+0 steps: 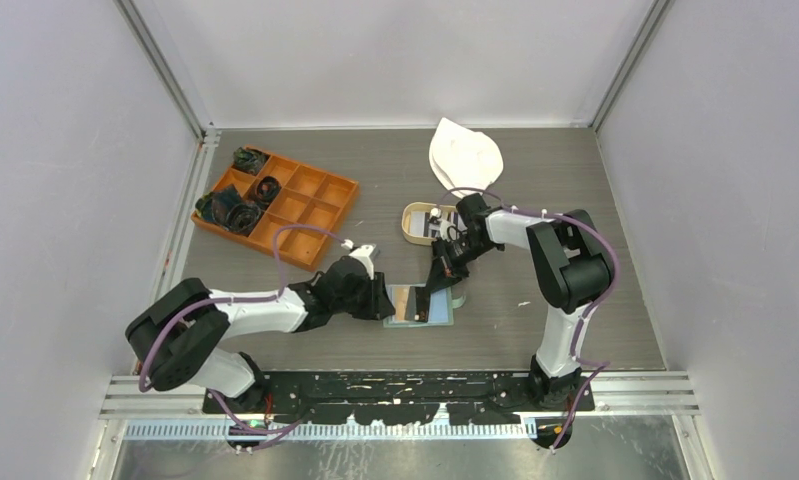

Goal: Put the credit cards into the card holder
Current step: Insert the credit card into the card holder.

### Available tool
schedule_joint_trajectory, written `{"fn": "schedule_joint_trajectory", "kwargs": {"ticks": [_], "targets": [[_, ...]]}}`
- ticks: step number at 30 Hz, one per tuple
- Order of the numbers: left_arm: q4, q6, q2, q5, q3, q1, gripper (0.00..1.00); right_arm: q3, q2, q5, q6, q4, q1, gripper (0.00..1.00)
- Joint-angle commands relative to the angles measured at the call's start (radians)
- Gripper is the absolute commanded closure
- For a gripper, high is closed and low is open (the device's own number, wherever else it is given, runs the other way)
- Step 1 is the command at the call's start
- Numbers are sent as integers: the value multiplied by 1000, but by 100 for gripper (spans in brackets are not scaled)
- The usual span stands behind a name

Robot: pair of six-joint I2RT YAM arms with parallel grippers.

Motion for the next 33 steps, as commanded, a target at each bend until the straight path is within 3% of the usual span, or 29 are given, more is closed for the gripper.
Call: {"fn": "schedule_joint_trajectory", "kwargs": {"ticks": [1, 14, 20, 24, 28, 33], "targets": [[23, 19, 21, 25, 37, 4, 63, 27, 18, 81, -6, -11, 13, 99], [85, 4, 67, 79, 55, 6, 63, 22, 31, 86, 43, 51, 37, 97], [-134, 67, -105, -59, 105, 3, 57, 23, 33, 90, 44, 51, 36, 94], [-169, 85, -198, -85, 120, -19, 57, 24, 37, 91, 45, 50, 36, 93], [-47, 47, -178, -1, 122, -82, 63, 25, 40, 91, 46, 50, 37, 93], [9, 42, -19, -37, 230, -214, 75, 25, 41, 92, 46, 48, 35, 93]]}}
